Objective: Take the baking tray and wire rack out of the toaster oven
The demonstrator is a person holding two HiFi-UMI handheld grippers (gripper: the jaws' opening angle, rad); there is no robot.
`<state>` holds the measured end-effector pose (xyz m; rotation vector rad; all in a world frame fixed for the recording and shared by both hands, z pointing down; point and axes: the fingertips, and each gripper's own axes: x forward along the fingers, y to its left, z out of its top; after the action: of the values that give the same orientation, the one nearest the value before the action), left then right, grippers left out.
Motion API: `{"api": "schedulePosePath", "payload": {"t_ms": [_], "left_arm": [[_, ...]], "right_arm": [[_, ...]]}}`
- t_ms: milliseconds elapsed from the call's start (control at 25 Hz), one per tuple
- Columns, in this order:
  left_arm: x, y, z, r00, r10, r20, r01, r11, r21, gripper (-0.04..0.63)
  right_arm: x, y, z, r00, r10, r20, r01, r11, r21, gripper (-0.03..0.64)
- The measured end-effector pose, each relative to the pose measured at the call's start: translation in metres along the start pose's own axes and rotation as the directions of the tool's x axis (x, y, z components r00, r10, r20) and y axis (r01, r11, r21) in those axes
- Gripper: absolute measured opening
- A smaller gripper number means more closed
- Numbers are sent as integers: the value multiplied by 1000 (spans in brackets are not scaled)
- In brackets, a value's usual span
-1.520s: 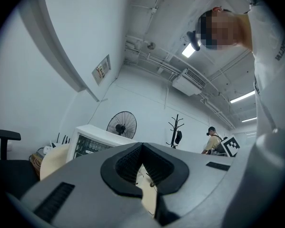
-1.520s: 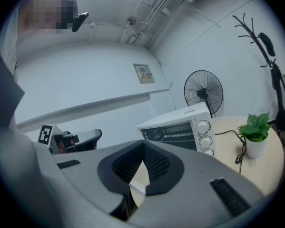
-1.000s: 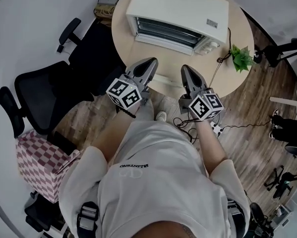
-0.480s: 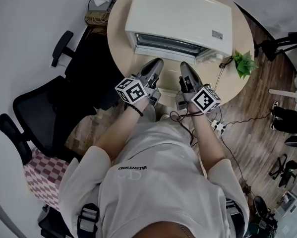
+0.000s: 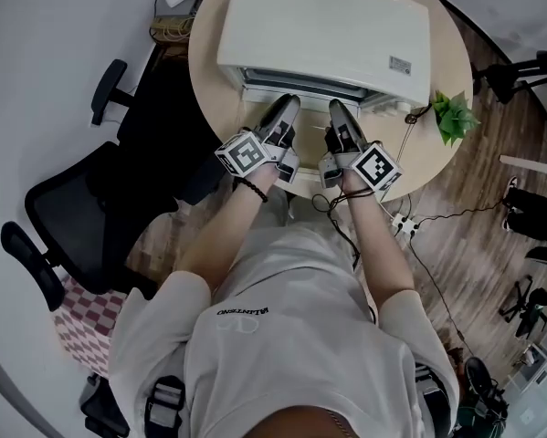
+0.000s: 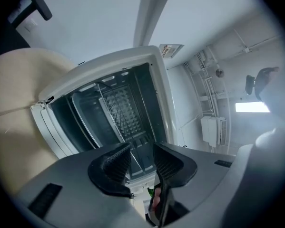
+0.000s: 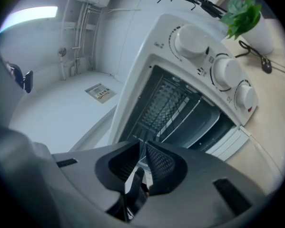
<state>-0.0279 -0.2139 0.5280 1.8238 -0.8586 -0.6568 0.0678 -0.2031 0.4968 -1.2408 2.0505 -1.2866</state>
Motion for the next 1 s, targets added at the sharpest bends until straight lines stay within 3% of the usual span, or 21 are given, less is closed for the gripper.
{"api": "schedulePosePath", "payload": {"t_ms": [240, 320, 880, 1000], "left_arm": [[22, 9, 2, 999, 18, 35, -16, 999, -49, 150], [27, 15, 2, 999, 22, 42, -20, 998, -53, 150], [60, 46, 17, 995, 9, 101, 4, 991, -134, 150], [60, 47, 20, 993, 10, 119, 13, 982, -188, 149]], "right_arm": [[18, -27, 7, 1000, -1, -4, 2, 996, 84, 43], [24, -34, 10, 1000, 9, 6, -9, 995, 104, 104], [50, -66, 19, 992, -16, 124, -19, 961, 274, 98], [50, -68, 19, 992, -18, 127, -21, 954, 300, 98]]}}
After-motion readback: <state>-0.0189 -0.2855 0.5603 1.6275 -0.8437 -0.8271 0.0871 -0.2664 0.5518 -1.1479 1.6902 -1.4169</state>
